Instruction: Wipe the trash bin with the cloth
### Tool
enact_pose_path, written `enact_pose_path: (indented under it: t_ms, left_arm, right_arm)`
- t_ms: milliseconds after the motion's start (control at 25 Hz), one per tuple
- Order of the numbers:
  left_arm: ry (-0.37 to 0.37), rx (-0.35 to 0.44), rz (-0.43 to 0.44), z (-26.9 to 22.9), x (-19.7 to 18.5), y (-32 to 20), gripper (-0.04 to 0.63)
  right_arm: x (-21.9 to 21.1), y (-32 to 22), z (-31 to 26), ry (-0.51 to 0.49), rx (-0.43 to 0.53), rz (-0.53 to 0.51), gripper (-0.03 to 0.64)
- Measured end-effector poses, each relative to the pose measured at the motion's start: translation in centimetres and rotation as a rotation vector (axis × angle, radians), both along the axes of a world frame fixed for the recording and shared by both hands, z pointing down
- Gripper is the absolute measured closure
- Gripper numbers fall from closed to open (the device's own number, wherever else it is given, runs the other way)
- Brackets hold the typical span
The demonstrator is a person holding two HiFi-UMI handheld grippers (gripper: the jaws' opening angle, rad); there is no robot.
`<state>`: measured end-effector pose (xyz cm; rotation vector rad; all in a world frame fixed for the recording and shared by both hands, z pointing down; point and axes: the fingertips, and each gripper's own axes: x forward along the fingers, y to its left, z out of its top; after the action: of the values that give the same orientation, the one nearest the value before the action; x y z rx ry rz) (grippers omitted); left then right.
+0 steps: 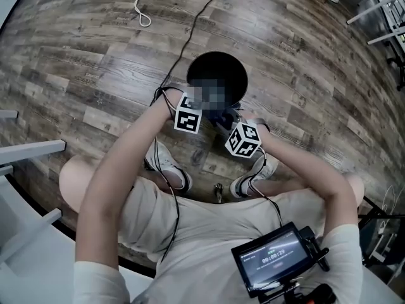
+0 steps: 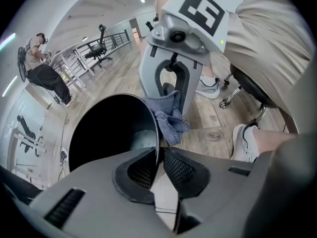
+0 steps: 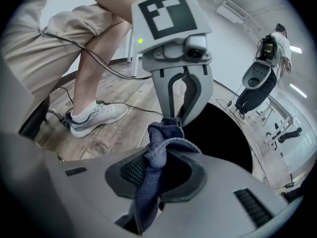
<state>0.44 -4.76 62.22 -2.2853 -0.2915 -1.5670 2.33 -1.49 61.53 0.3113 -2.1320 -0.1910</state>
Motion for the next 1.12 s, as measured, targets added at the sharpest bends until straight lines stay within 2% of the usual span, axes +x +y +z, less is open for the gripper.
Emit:
enact_pose_path:
  t_ms: [80,320,520,720,1000,1120]
  left_arm:
    - [0.010,-0.007,-0.001,-0.1,0.1,0.0,0.536]
    - [0.049,-0.036,-0.033,-0.3,1.3,0.2,0.549]
    - [0.057,-0.034,-0.040,-0.3,1.4,0.1,0.549]
    - [0.056,-0.043,-0.068,-0.3,1.8,-0.1,0.551]
    - [0.061,-0.057,-0.144,-0.4,2.7,-0.3,0.551]
    - [0.061,-0.062,-0.193,-0.5,3.4,-0.3,0.549]
  right_arm:
    - [-0.1,0.1,0.9,0.018,0.012,-0.021,0.540]
    - [0.5,-0.3,5.6,0.068,-0.031,-0.024,0.540]
    - [0.0,-0.2,10.1,0.104,-0.071,-0.025,0.540]
    - [-0.1,0.0,15.3,0.186,-0.086,-0.042,0.540]
    - [0.9,-0.5,20.6,0.284,-0.138,0.072,0.540]
    - [1.6,-0.5,20.4,0.265,-0.175,0.111,0.540]
